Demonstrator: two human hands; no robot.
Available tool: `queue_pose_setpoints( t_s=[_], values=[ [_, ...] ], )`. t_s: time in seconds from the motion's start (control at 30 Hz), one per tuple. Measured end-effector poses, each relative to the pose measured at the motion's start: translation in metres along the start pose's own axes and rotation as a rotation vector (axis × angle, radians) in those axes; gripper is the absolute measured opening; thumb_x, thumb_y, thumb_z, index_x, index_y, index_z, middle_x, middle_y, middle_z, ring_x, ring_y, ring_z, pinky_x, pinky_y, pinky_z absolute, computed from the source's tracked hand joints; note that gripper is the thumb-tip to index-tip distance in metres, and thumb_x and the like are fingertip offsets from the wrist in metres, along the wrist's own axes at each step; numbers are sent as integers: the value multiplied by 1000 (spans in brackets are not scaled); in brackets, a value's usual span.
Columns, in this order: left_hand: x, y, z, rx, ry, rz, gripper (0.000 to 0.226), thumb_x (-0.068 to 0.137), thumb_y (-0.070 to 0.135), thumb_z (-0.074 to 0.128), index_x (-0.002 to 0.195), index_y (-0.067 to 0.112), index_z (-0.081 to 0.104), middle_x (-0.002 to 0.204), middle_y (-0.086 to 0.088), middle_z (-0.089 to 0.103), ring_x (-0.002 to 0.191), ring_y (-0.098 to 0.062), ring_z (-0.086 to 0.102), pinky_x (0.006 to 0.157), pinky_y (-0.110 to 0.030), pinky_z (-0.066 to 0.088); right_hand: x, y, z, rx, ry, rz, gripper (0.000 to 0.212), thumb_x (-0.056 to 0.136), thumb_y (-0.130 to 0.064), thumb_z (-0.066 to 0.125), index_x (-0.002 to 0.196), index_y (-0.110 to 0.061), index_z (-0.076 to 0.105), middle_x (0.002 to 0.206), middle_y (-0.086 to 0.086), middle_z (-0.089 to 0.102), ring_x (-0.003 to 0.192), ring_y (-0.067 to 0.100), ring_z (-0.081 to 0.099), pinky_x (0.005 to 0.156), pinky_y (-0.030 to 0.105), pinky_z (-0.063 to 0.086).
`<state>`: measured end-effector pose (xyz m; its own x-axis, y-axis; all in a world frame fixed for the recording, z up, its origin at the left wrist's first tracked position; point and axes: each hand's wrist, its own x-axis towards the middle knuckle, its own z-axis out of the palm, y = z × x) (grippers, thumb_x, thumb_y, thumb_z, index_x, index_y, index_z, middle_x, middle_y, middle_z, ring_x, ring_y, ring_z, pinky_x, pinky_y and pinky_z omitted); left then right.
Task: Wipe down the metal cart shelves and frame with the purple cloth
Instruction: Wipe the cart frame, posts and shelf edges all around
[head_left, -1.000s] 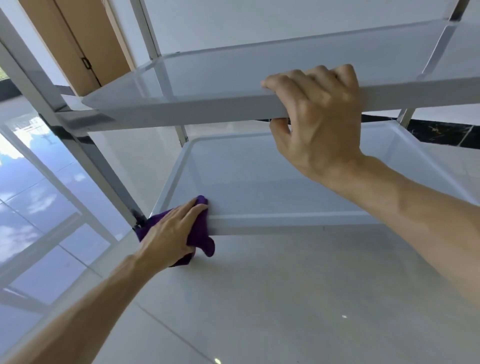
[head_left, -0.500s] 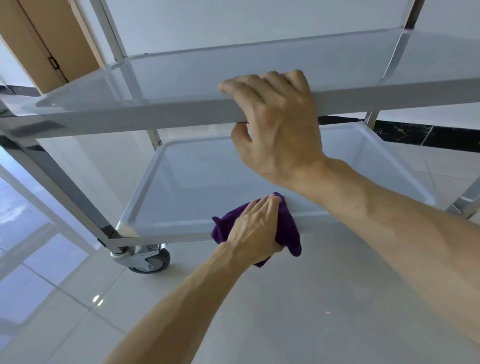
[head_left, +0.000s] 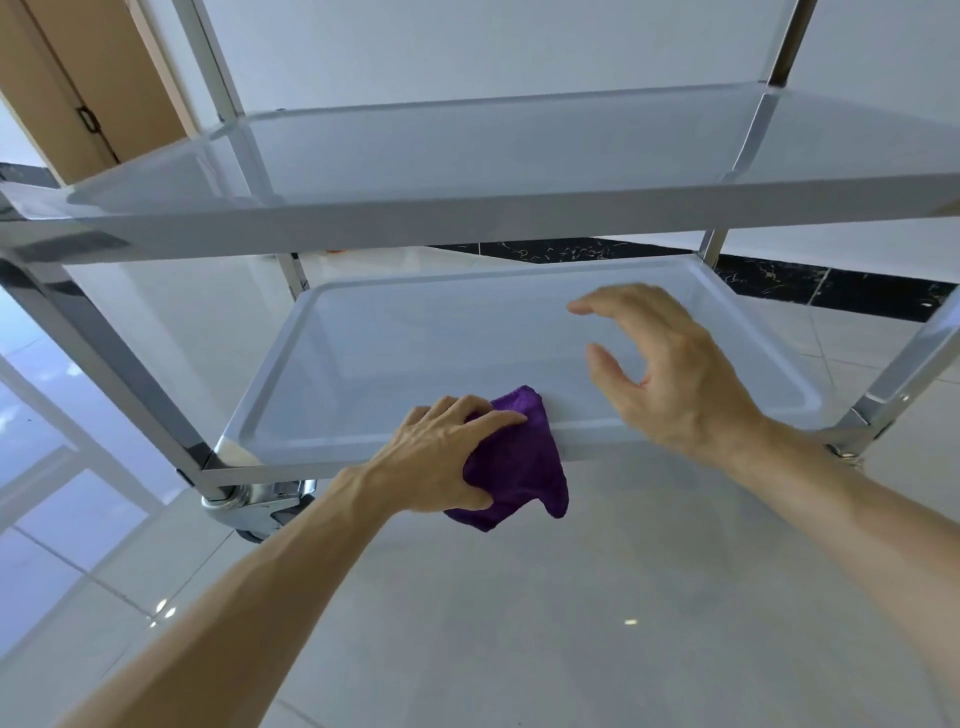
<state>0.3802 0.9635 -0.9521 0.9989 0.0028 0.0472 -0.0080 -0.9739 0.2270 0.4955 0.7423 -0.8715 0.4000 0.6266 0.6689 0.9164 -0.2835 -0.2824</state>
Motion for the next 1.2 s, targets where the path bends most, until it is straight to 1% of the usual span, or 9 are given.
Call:
queue_pose_setpoints(
  t_s=[0.13,0.23,0.33,0.5,0.6,0.67,0.83,1.07,1.2],
  values=[
    [-2,-2,-2,-126,33,-76,79,70,43,78,136,37,34,134,18,51,120,-10,47,93,-24,30,-22,5,29,-4,-513,213,77,84,-46,72,147,-15,40,148,0,43,138,20,37,114,35,30],
    [-5,-2,0,-194,51,-109,74,70,41,79,127,37,33,131,19,53,108,-10,52,78,-20,35,-38,0,64,-64,-676,109,96,81,-55,70,156,-17,23,162,-1,19,148,16,18,120,30,17],
    [-9,-3,2,-232,73,-113,71,72,39,80,123,36,31,124,17,56,103,-11,57,71,-20,43,-42,-6,90,-159,-639,-14,94,85,-53,66,158,-18,18,165,-2,13,152,15,7,124,34,6],
    [-21,-18,-3,-248,127,-215,63,78,64,66,128,39,36,105,21,53,95,-5,50,80,-19,39,-38,-14,102,-305,-584,-111,78,87,-41,65,154,-22,30,152,13,36,144,30,29,121,44,15],
    [-41,-50,-4,-204,192,-322,58,93,57,28,143,30,39,137,13,52,120,-5,42,104,-22,23,-41,-23,106,-461,-594,-124,80,85,-38,63,154,-16,27,150,19,35,141,38,29,120,52,12],
    [-53,-60,3,-128,123,-375,62,94,41,14,154,28,27,159,11,30,142,-2,23,117,-25,9,-39,-32,114,-530,-607,-107,85,86,-40,63,154,-10,22,153,23,29,144,41,23,119,58,8],
    [-61,-58,19,32,91,-366,61,96,47,-3,156,41,0,163,23,-2,149,2,-9,121,-31,-13,-33,-41,133,-554,-626,-48,87,93,-41,61,154,-7,10,159,25,17,148,39,16,119,59,10],
    [-68,-56,17,73,120,-310,67,90,53,-12,154,38,-1,163,19,1,151,-3,-4,123,-35,-6,-59,34,71,-509,-484,-87,90,61,-52,84,137,-11,57,136,13,59,125,32,57,109,48,42],
    [-68,-54,16,67,130,-302,68,90,54,-10,155,37,2,162,18,2,152,-5,-2,124,-37,-4,-90,92,20,-590,-402,47,87,60,-37,90,136,-8,59,136,15,60,122,34,59,105,52,44]
  ],
)
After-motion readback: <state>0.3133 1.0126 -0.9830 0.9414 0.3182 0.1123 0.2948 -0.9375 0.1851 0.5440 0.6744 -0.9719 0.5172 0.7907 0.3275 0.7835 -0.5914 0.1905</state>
